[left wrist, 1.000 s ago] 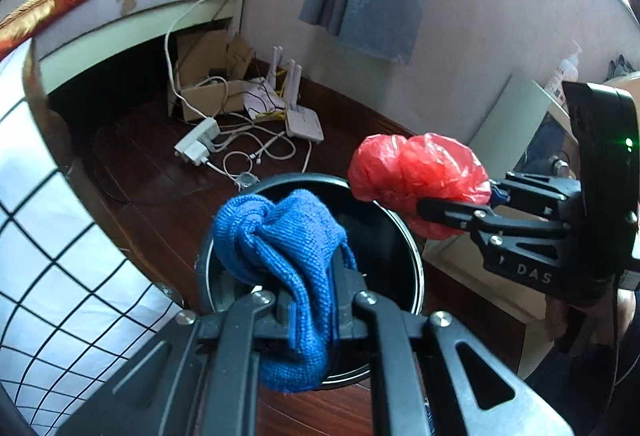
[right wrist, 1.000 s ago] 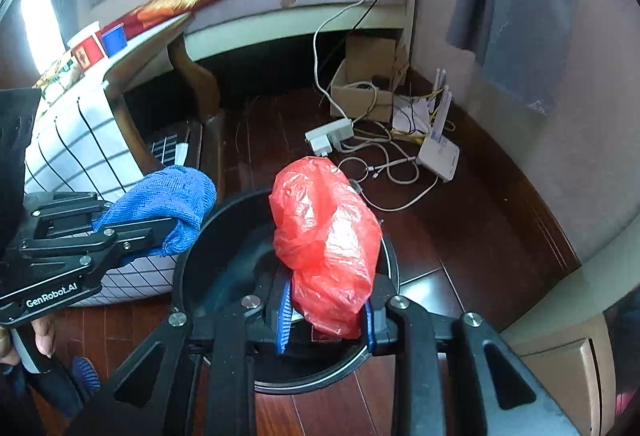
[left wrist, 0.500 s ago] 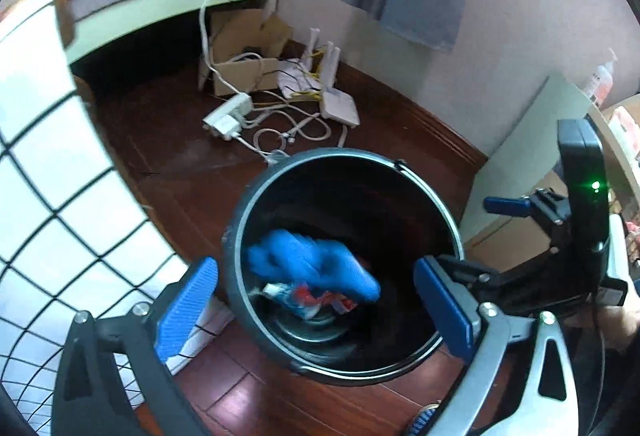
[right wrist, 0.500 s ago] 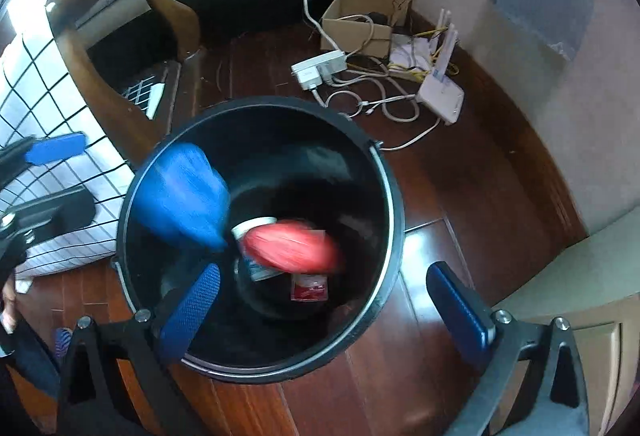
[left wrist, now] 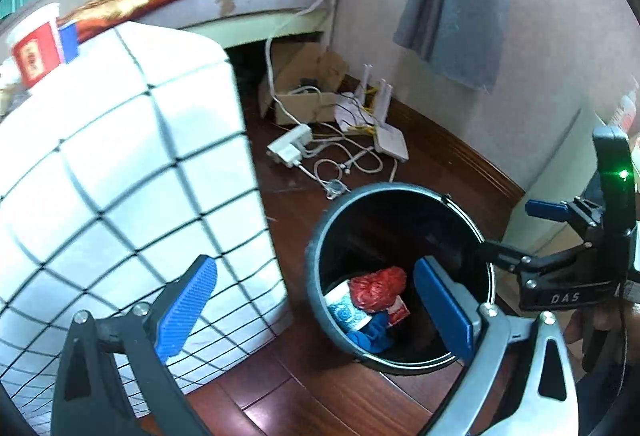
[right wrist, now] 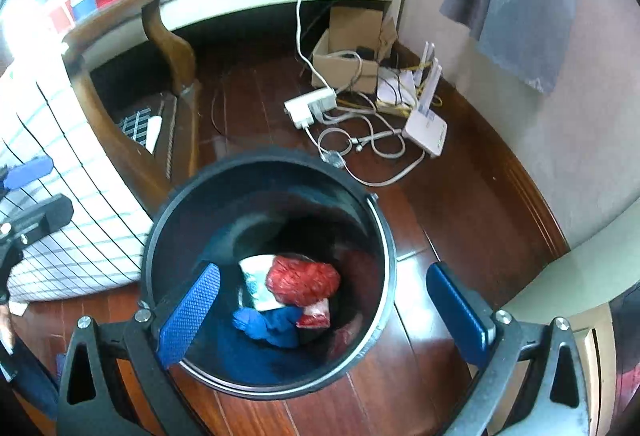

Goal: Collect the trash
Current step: 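Carry the cloth and bag over the bucket and open both tools to drop them, then move both tools back toward the table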

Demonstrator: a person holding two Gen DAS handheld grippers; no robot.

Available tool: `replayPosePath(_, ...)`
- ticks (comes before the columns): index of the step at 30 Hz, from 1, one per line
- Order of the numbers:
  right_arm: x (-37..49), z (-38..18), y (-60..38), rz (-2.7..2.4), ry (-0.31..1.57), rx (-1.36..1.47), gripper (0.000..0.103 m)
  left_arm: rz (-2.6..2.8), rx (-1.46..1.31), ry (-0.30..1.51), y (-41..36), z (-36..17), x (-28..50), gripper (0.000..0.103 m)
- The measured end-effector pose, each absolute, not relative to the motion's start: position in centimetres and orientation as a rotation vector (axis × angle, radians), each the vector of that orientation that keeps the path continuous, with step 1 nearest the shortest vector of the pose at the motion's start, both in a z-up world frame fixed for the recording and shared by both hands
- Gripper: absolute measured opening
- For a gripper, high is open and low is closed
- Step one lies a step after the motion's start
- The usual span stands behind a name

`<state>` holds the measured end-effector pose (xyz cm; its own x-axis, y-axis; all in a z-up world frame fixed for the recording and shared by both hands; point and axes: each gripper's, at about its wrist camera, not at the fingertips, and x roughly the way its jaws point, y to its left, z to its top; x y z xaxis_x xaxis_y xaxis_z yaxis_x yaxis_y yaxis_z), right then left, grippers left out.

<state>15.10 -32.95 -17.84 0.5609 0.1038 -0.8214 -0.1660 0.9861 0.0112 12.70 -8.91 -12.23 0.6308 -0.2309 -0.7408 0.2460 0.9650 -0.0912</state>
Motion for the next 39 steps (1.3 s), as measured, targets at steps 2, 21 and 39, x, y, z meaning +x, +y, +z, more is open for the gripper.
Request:
replayPosePath(2, 15.1, -16.8, -32.4, 0.164, 0.936, -0.058, 0.103, -0.256, 0.021, 0.831, -8.3, -11.5, 12.3, 0.1)
replayPosePath(21, 13.8, -6.0, -22.2, 0.317, 0.649, -0.053, 0.103, -0.018, -0.079, 0.618, 3.4, -3.4, 7.3, 0.1)
replayPosePath(39, 17.5, 1.4, -1.6, 0.605, 0.523, -0.198, 0.103, 0.393, -0.149, 0.539, 20.4, -1.1, 7.4, 0.103)
